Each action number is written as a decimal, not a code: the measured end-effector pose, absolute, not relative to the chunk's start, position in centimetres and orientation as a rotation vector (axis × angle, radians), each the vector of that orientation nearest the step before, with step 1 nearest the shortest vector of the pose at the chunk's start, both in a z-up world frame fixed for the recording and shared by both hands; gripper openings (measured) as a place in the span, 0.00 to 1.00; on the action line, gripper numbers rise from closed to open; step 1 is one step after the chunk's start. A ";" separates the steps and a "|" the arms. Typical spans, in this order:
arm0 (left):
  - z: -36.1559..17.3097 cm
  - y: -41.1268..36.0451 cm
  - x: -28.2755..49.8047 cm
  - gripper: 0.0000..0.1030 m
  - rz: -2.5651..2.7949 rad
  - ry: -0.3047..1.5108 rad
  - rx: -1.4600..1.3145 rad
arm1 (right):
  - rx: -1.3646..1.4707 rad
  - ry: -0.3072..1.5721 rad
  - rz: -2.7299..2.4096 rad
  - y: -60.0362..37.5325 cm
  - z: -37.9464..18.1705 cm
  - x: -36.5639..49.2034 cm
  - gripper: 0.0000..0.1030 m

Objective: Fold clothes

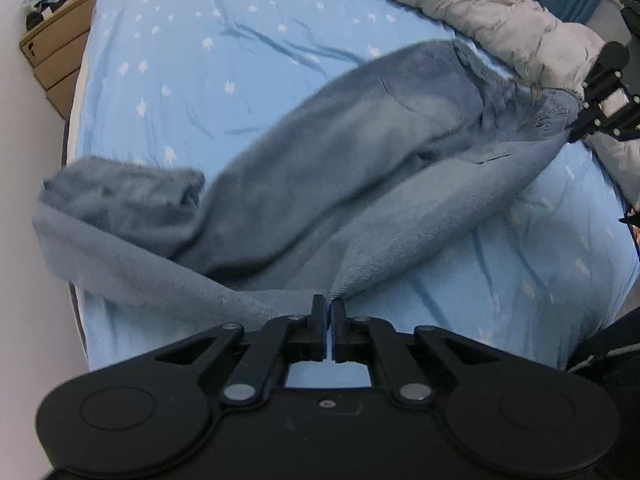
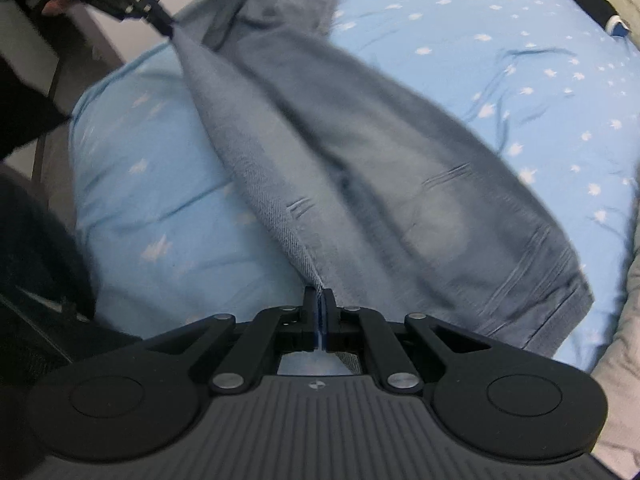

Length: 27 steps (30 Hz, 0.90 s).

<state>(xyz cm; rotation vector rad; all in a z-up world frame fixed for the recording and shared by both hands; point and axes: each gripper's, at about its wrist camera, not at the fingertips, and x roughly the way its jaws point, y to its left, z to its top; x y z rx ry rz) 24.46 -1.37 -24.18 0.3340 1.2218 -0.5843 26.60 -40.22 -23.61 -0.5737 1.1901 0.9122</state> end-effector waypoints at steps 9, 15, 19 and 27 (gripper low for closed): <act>-29.0 -1.2 21.3 0.03 -0.491 1.256 0.252 | -0.512 1.292 0.759 -39.0 -29.7 22.5 0.01; -31.1 -1.1 20.5 0.06 -0.404 1.276 0.157 | -0.456 1.341 0.626 -38.1 -34.1 20.7 0.03; -29.6 -0.5 20.3 0.12 -0.337 1.250 0.046 | -0.365 1.334 0.539 -38.5 -33.1 20.6 0.11; -24.3 0.2 18.4 0.36 -0.152 1.172 -0.125 | -0.105 1.227 0.471 -40.6 -27.7 21.0 0.38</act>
